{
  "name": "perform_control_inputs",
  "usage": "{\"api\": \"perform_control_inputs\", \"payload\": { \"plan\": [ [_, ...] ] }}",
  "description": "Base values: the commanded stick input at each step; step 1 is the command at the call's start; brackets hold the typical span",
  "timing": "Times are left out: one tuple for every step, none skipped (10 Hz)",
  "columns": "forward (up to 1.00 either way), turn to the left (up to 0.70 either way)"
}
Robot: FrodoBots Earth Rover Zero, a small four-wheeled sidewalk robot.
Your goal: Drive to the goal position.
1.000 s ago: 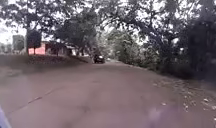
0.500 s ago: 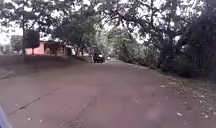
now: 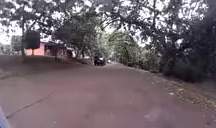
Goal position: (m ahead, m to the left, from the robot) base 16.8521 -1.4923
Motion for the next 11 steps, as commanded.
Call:
{"api": "perform_control_inputs", "payload": {
  "plan": [
    [0.7, 0.0],
    [0.7, 0.0],
    [0.7, 0.0],
    [0.7, 0.0],
    [0.7, 0.0],
    [0.7, 0.0],
    [0.7, 0.0],
    [0.7, 0.0],
    [0.7, 0.0],
    [0.7, -0.31],
    [0.7, -0.35]
  ]
}}
